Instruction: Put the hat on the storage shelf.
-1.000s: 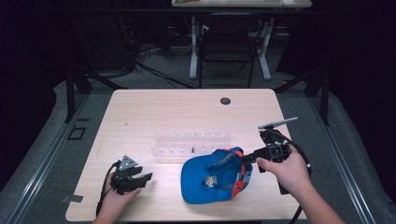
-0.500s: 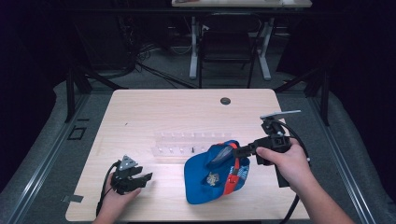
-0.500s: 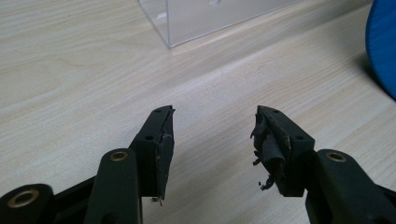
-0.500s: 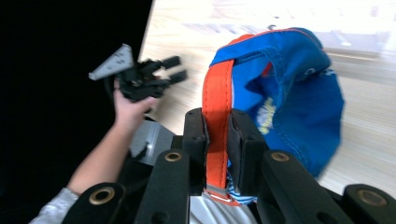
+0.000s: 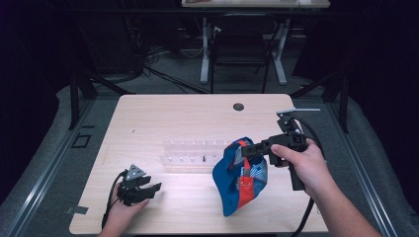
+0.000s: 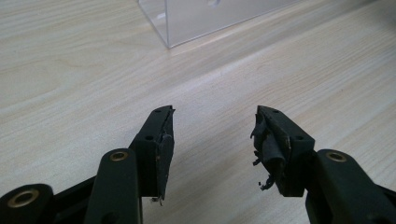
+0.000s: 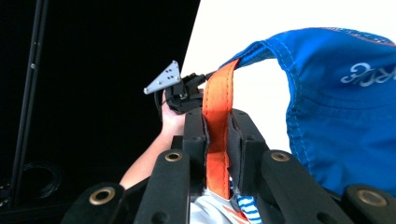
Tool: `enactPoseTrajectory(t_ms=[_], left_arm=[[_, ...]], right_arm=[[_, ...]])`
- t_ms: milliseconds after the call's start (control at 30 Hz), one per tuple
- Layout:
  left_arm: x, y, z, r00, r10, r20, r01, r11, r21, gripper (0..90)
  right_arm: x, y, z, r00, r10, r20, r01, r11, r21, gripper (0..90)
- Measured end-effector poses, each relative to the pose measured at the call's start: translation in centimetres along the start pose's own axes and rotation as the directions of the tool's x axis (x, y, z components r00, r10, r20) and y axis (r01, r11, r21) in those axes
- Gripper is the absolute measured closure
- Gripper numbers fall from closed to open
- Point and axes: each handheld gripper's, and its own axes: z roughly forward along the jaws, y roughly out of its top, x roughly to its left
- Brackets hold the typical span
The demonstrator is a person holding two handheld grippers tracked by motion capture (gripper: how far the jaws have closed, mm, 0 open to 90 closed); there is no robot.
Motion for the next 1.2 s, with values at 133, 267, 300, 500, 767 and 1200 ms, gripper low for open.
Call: enactPoseTrajectory(t_ms=[133,267,300,500,767,1200], left_arm=[[0.0,0.0,0.0,1.0,-0.005,0.002,0.005,1.0,-0.001,47.9],[0.0,0.0,0.0,1.0,-0.008,-0.004,0.008,0.9999,-0.009,46.1],[0.0,0.0,-0.1,0.9999,-0.01,-0.004,0.01,0.9999,-0.011,46.1],[0.2,0.0,-0.1,0.9997,-0.024,-0.008,0.024,0.9996,-0.015,44.3],[0.2,0.0,-0.1,0.9997,-0.022,-0.006,0.022,0.9995,-0.022,43.3],[0.2,0.1,0.0,0.9996,-0.026,0.0,0.026,0.9994,-0.021,42.2]], right_arm=[[0.2,0.2,-0.4,0.9999,0.007,-0.011,-0.007,1.0,-0.016,78.2],[0.3,0.5,-0.8,0.9996,0.012,-0.027,-0.013,0.999,-0.031,78.2],[0.3,0.7,-0.9,0.9989,0.021,-0.042,-0.022,0.999,-0.041,78.2],[0.6,1.4,-1.0,0.9971,0.024,-0.072,-0.028,0.998,-0.05,78.2],[1.7,2.4,-0.9,0.9953,0.014,-0.095,-0.021,0.997,-0.074,78.3],[2.6,4.1,-0.9,0.9944,0.013,-0.105,-0.025,0.994,-0.107,78.3]])
